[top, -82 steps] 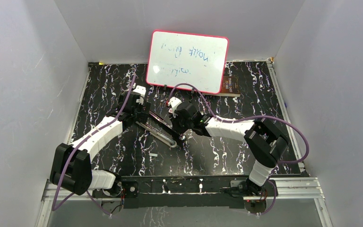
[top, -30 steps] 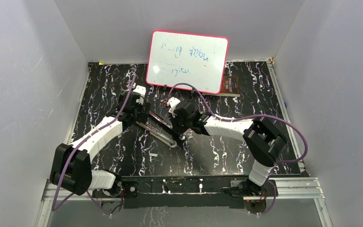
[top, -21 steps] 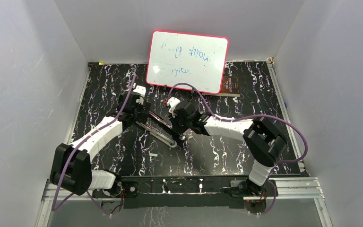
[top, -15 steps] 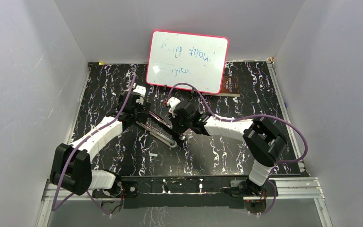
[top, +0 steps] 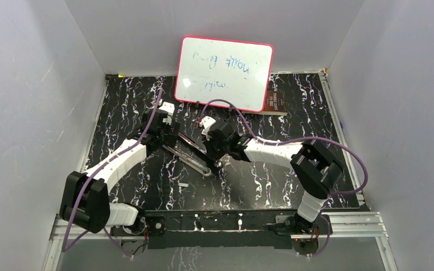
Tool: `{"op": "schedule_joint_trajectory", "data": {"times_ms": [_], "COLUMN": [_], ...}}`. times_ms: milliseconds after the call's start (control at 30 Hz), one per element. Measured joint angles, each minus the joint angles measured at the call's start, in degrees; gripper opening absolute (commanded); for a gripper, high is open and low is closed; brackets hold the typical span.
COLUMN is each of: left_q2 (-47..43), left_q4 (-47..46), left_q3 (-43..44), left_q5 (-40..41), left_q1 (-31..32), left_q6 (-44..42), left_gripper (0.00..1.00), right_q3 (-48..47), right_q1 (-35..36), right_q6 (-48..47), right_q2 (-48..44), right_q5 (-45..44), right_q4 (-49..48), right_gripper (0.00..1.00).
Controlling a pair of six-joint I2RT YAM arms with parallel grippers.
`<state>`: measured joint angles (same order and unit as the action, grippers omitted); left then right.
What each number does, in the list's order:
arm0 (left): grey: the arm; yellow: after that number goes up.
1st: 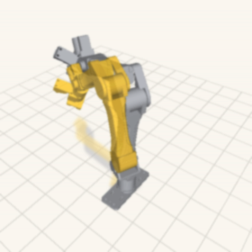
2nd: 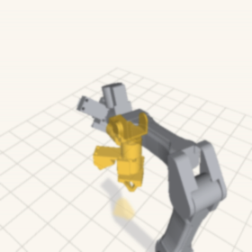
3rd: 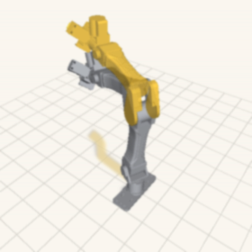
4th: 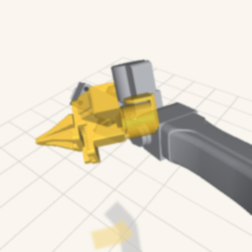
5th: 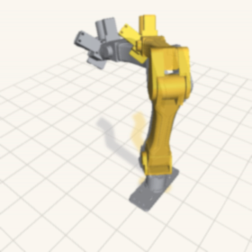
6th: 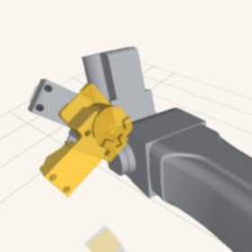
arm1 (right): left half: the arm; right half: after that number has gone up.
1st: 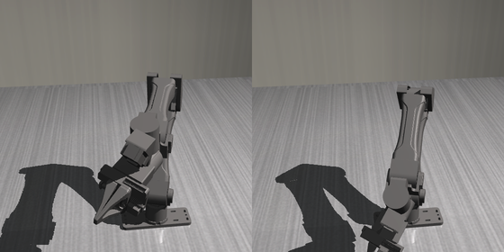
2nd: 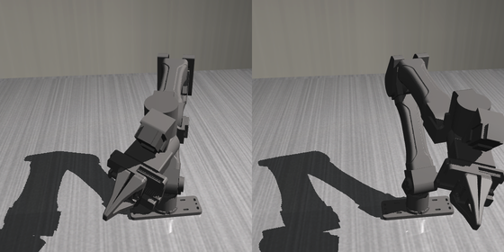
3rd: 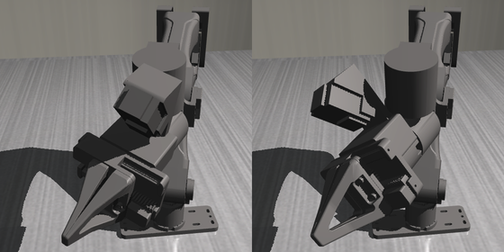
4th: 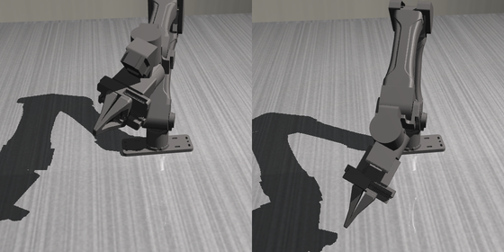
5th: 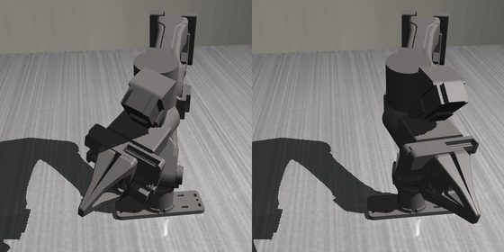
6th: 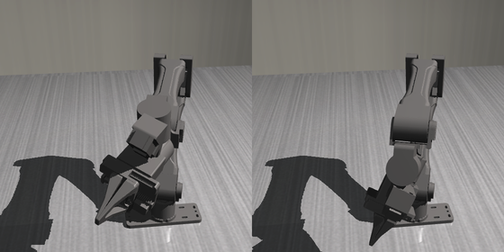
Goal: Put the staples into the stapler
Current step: Install the staple into the stapler.
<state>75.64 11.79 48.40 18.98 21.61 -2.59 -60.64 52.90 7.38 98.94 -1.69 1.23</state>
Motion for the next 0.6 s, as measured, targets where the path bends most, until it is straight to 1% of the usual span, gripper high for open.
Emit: {"op": "schedule_joint_trajectory", "data": {"times_ms": [600], "left_q2": [0.0], "left_q4": [0.0], "left_q3": [0.0], "left_q5": [0.0], "left_q1": [0.0], "left_q6": [0.0], "left_gripper": [0.93], "right_q3": [0.0], "right_q1": [0.0], "right_q6": [0.0], "right_q2": [0.0], "right_q5": [-0.1], "right_q4": [0.9], "right_gripper": [0.0]}}
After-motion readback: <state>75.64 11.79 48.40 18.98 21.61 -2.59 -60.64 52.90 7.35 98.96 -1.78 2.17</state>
